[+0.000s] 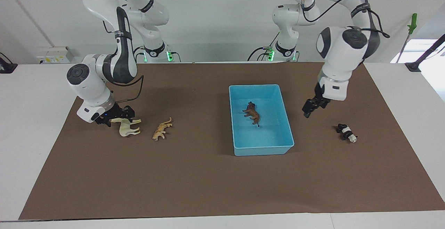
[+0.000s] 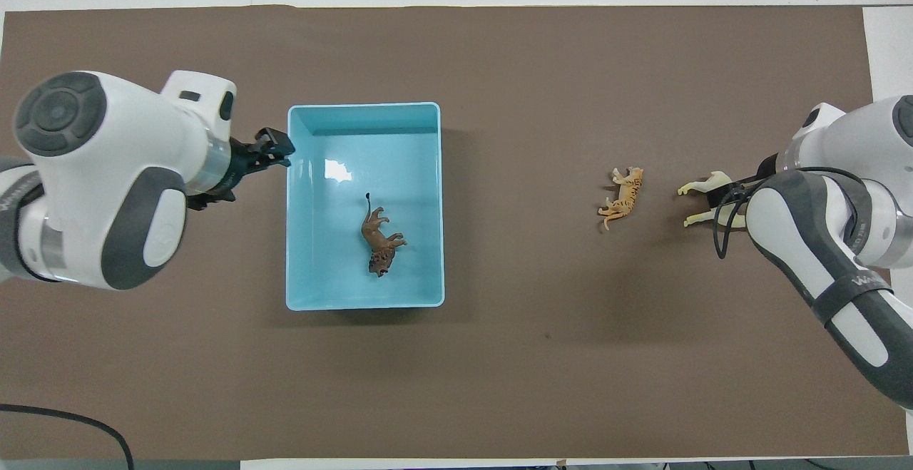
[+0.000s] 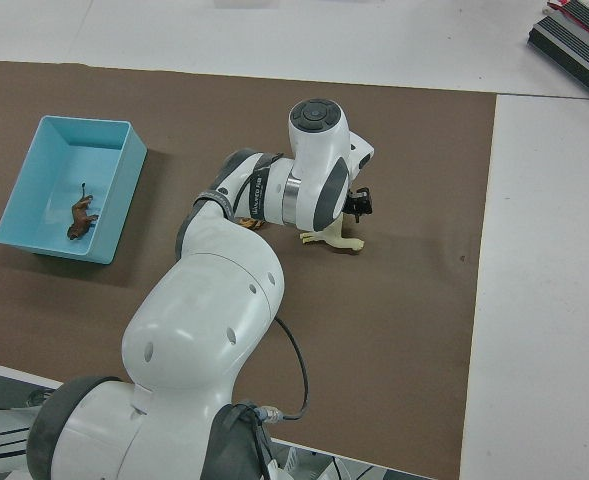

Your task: Put all toys into storage box

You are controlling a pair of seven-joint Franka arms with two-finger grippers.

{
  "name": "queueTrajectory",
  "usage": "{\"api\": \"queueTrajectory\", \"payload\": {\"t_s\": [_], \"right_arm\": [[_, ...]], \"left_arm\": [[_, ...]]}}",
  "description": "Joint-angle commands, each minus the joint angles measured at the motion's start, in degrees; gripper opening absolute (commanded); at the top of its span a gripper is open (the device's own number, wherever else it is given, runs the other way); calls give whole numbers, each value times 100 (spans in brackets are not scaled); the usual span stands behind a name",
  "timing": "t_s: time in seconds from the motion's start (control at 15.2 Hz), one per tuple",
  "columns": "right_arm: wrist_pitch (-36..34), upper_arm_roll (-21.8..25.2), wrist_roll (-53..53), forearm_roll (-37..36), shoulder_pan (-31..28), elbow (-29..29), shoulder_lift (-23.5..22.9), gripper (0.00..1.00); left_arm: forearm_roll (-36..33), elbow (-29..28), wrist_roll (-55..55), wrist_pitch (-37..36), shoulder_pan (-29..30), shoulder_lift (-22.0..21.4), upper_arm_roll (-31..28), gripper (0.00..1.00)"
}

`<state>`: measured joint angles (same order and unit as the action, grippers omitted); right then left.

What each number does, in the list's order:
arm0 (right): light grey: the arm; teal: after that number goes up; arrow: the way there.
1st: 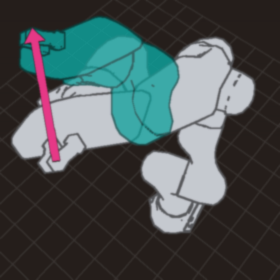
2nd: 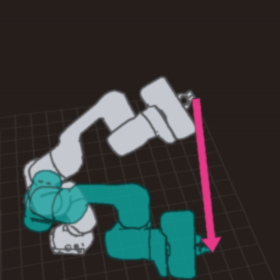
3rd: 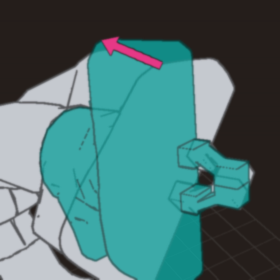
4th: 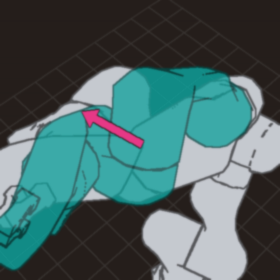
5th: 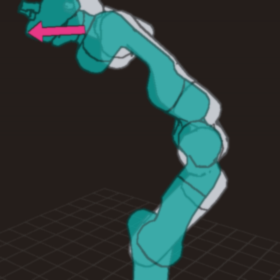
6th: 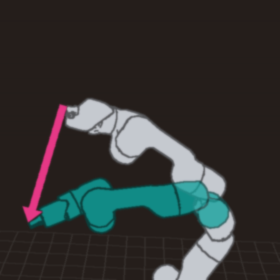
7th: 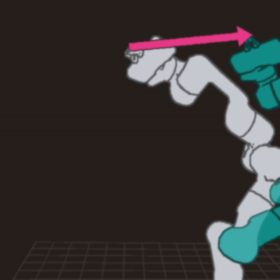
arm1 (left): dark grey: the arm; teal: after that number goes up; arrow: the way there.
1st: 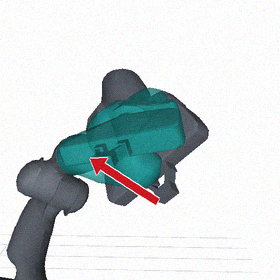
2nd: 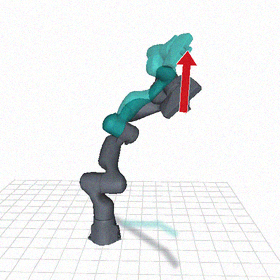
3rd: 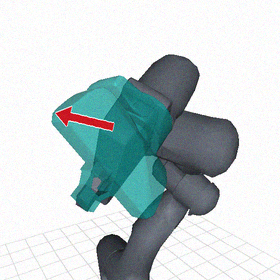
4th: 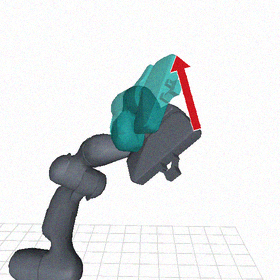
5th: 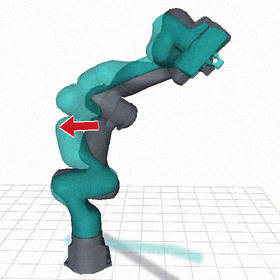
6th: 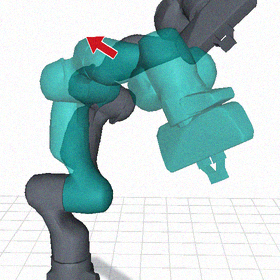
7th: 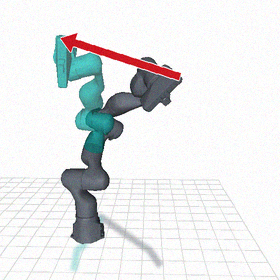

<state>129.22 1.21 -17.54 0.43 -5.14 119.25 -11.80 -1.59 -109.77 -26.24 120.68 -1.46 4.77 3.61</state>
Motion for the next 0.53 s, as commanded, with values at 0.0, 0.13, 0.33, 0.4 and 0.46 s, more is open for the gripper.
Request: {"api": "queueTrajectory", "payload": {"t_s": [0.0, 0.13, 0.33, 0.4, 0.46], "right_arm": [[489, -51, 93, -78, -84, 380, 99, 100], [604, -51, 110, -69, -84, 458, 81, 100], [858, -51, 163, -69, -84, 616, 98, 100], [981, -51, 189, -69, -84, 687, 99, 99], [1052, -51, 215, -69, -84, 757, 107, 94]], "left_arm": [[-113, -27, 1241, 550, 741, 226, 61, 100], [-113, -10, 1586, 1104, 963, 489, 61, 100], [-113, -115, 1754, 1799, 1051, 876, 61, 100], [-122, -159, 1946, 1862, 1130, 920, 61, 100], [-122, -185, 2313, 1897, 1235, 999, 61, 100]]}}
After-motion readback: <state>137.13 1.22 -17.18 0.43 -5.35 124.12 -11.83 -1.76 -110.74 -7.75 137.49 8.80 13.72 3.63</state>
